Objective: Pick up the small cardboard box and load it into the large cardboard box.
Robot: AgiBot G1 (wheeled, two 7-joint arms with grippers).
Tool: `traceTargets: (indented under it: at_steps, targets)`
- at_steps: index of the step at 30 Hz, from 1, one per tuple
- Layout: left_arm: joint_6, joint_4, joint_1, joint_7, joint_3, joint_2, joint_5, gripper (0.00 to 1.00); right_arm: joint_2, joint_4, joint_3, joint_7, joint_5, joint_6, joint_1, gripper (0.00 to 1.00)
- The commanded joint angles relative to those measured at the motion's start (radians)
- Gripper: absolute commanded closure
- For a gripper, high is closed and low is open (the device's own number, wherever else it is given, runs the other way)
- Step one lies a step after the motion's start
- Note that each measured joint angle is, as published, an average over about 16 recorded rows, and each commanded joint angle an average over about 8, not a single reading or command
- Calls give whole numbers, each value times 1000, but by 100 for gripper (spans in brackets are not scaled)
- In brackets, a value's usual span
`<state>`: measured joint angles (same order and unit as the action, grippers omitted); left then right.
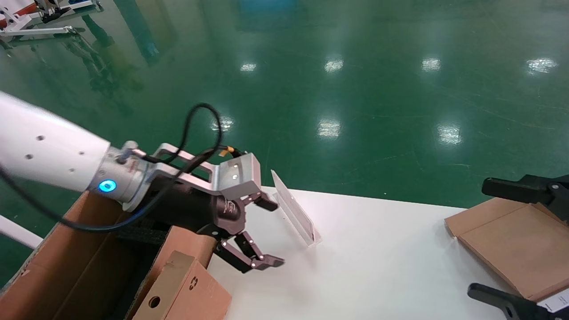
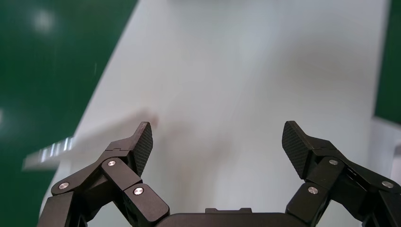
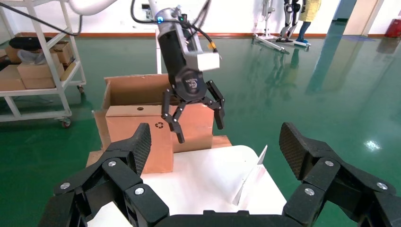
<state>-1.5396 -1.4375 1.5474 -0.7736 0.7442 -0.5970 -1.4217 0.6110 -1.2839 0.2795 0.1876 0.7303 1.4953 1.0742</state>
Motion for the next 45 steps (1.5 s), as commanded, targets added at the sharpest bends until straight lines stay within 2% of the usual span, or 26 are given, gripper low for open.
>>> traceTargets:
  at_steps: [1, 7, 17, 22, 32, 40, 45]
  targets:
    - [-25, -14, 56, -75, 53, -16, -78, 0, 0, 0, 0, 0, 0, 0, 0, 0]
    - [-98, -31, 189, -284, 186, -54, -198, 0, 0, 0, 0, 0, 0, 0, 0, 0]
    - [-145, -40, 326, -545, 330, -85, -243, 0, 0, 0, 0, 0, 0, 0, 0, 0]
    - [-160, -41, 393, -670, 424, -99, -225, 0, 0, 0, 0, 0, 0, 0, 0, 0]
    - [-190, -42, 551, -914, 675, -170, -160, 0, 0, 0, 0, 0, 0, 0, 0, 0]
    - [-197, -42, 651, -1025, 846, -191, -73, 0, 0, 0, 0, 0, 0, 0, 0, 0]
    - [-199, -42, 688, -1062, 914, -188, -32, 0, 0, 0, 0, 0, 0, 0, 0, 0]
